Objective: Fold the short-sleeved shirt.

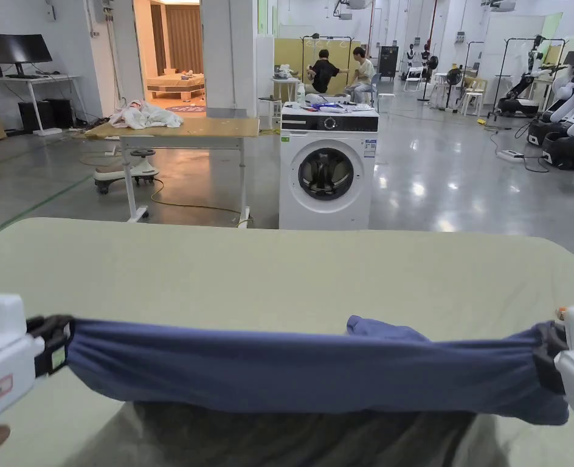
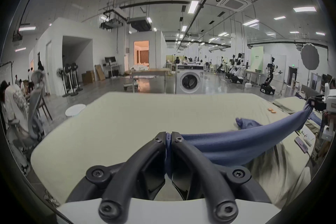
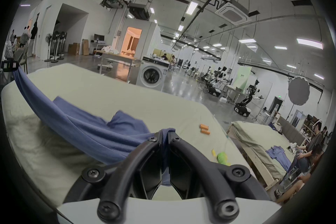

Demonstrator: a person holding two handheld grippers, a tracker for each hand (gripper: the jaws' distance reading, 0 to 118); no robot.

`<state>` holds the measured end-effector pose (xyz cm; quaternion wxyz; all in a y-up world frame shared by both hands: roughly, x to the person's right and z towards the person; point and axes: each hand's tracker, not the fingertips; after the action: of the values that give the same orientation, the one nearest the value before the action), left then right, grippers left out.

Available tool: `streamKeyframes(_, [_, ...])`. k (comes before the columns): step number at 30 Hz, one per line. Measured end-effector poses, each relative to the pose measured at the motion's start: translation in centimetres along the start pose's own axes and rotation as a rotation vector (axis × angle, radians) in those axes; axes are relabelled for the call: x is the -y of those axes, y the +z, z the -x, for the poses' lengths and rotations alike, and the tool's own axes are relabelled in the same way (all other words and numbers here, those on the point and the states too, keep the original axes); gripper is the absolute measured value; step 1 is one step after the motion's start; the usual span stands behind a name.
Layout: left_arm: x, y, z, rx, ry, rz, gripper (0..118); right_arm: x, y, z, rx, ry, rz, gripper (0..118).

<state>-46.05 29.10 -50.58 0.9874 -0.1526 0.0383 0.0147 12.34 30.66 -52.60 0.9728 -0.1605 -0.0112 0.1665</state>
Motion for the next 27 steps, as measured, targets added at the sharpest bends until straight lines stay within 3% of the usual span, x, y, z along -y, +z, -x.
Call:
streamKeyframes(6, [8.6, 2.6, 0.4, -0.011, 0.044, 0.164, 0, 7.2, 2.1, 2.5, -0.045, 0.007, 0.124, 4])
streamKeyframes(9, [12.3, 2.9, 0.3, -0.024, 0.019, 0.252, 0, 11.1, 3.0, 3.4, -0.071, -0.048, 0.204, 4])
streamKeyframes(13, [16.2, 2.7, 0.3, -0.027, 0.007, 0.343, 0, 15.9, 3.4, 4.6, -0.078, -0.023, 0.312, 4])
streamKeyframes(24, [18.4, 1.6, -2.0, -0.067, -0.083, 0.528, 2, 21.0, 1.4, 5.6, -0.141, -0.094, 0.509, 6])
streamKeyframes(27, [18.7, 1.3, -2.8, -0.08, -0.101, 0.549, 7, 20.8, 1.4, 6.0, -0.135, -0.076, 0.531, 20])
